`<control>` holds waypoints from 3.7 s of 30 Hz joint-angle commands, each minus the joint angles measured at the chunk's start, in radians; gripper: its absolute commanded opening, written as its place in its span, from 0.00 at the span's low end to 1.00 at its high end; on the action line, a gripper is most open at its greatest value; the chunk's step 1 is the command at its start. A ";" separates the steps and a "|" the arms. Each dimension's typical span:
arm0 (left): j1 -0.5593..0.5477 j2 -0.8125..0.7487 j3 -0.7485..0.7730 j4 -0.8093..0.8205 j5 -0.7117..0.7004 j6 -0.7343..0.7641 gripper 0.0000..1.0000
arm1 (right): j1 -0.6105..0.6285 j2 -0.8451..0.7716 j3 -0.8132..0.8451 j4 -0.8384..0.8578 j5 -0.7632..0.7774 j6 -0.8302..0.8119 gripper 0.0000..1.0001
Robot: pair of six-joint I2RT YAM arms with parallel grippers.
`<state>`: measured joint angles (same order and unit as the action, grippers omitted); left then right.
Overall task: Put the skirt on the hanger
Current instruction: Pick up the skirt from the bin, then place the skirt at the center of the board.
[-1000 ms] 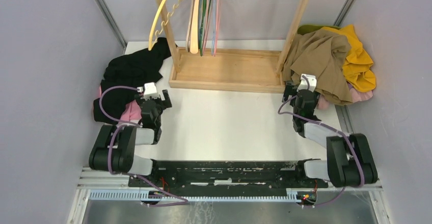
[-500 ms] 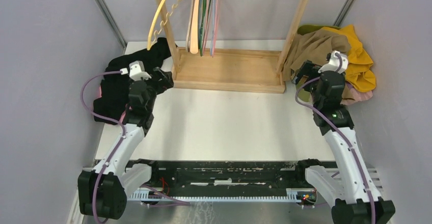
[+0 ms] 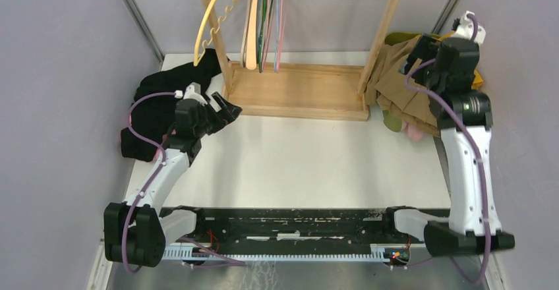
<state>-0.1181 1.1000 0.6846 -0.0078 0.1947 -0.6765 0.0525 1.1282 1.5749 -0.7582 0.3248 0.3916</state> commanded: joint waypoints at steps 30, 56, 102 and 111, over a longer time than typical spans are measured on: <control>-0.375 0.058 0.155 -0.198 -0.284 0.097 0.89 | -0.240 0.544 0.233 -0.021 -0.299 0.159 0.24; -0.396 -0.123 0.100 -0.252 -0.242 0.086 0.87 | -0.095 -0.338 -0.318 0.051 -1.169 0.187 0.01; -0.907 0.580 0.745 -0.387 -0.389 0.039 0.94 | 0.183 -0.117 -0.642 0.025 -0.340 0.085 0.57; -0.982 0.812 0.870 -0.403 -0.353 0.000 0.94 | 0.024 -0.224 -0.667 -0.045 -0.335 0.034 0.57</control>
<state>-1.0645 1.8858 1.4998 -0.3981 -0.1402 -0.6323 0.1326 0.9363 0.9024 -0.7952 -0.0017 0.4644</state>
